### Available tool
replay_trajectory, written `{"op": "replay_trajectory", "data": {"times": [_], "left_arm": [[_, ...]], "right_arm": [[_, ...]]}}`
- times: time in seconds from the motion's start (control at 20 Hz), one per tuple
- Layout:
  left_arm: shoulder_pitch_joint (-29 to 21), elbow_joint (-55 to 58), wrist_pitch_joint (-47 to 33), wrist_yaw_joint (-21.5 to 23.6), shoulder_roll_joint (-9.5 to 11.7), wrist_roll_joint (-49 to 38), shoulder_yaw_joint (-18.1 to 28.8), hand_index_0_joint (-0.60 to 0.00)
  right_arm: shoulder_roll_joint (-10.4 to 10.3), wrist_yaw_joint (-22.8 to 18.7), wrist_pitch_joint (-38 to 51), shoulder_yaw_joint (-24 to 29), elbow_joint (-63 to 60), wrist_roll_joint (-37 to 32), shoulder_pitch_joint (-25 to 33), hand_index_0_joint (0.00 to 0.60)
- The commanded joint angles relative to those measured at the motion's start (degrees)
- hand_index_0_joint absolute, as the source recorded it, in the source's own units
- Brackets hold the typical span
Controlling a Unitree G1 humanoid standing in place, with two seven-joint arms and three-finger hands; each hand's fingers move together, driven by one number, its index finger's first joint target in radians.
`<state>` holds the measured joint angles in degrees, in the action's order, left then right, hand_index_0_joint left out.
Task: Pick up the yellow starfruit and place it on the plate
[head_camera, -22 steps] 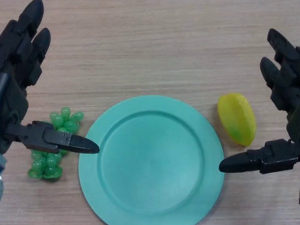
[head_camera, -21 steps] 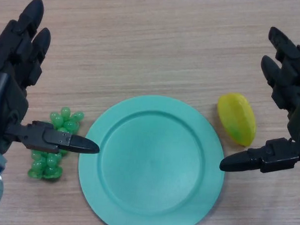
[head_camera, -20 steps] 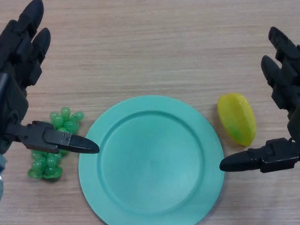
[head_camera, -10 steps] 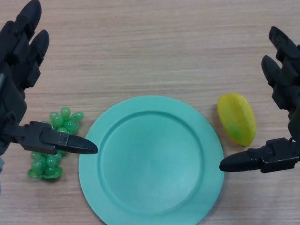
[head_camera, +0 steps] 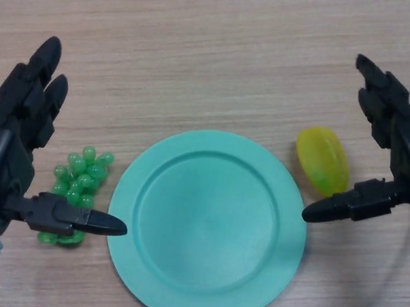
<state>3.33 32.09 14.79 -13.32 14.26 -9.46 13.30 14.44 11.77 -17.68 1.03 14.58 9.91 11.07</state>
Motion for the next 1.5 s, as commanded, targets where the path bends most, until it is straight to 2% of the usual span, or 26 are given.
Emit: {"op": "replay_trajectory", "data": {"times": [0.05,0.1,0.3,0.5,0.65,0.7,0.95,1.0,1.05,1.1,1.2,1.35,1.5], "left_arm": [[0.1,3.7,-7.5,-1.2,1.3,0.5,3.9,0.000],[0.8,4.6,-6.1,-1.9,0.9,0.9,3.5,0.000],[1.4,6.0,-5.8,-1.2,0.1,2.3,2.3,0.000],[2.2,7.1,-6.0,-1.0,-0.5,2.2,2.2,0.000],[2.3,7.1,-5.5,-1.2,-0.4,1.4,3.0,0.000],[1.8,6.9,-5.4,-1.1,-0.1,1.2,3.6,0.000],[1.8,6.0,-6.3,-1.2,0.0,0.8,4.4,0.000],[1.9,5.8,-6.5,-1.2,-0.1,0.9,4.4,0.000],[2.0,5.7,-6.7,-1.2,-0.1,0.9,4.4,0.000],[2.2,5.4,-7.1,-1.3,-0.2,1.0,4.4,0.000],[2.4,4.4,-8.1,-1.3,-0.3,1.3,4.5,0.000],[2.4,4.0,-7.9,-1.3,-0.3,0.7,4.5,0.000],[2.5,4.2,-7.5,-1.3,-0.2,0.1,4.9,0.000]], "right_arm": [[1.9,1.6,11.1,0.7,-0.6,1.9,4.4,0.000],[2.8,3.6,12.4,1.1,-3.9,3.9,6.0,0.000],[4.9,7.4,21.2,1.1,-13.8,10.6,9.2,0.000],[5.9,8.3,29.0,0.6,-22.6,16.2,13.2,0.000],[6.6,7.9,33.5,0.0,-28.1,20.1,15.6,0.000],[7.4,6.1,37.5,-0.4,-32.3,24.0,17.1,0.000],[8.0,2.9,42.0,-1.0,-40.4,30.4,20.3,0.000],[8.1,2.8,42.6,-1.2,-40.9,31.0,20.4,0.150],[8.4,2.6,43.7,-1.6,-41.7,31.9,20.6,0.250],[9.1,1.1,46.7,-2.3,-43.4,35.6,21.0,0.400],[10.2,-3.6,52.9,-2.5,-46.4,44.2,21.9,0.600],[10.2,-8.7,54.7,-1.5,-46.5,45.7,22.7,0.600],[8.7,-10.2,53.5,-0.2,-44.4,40.6,22.1,0.600]]}}
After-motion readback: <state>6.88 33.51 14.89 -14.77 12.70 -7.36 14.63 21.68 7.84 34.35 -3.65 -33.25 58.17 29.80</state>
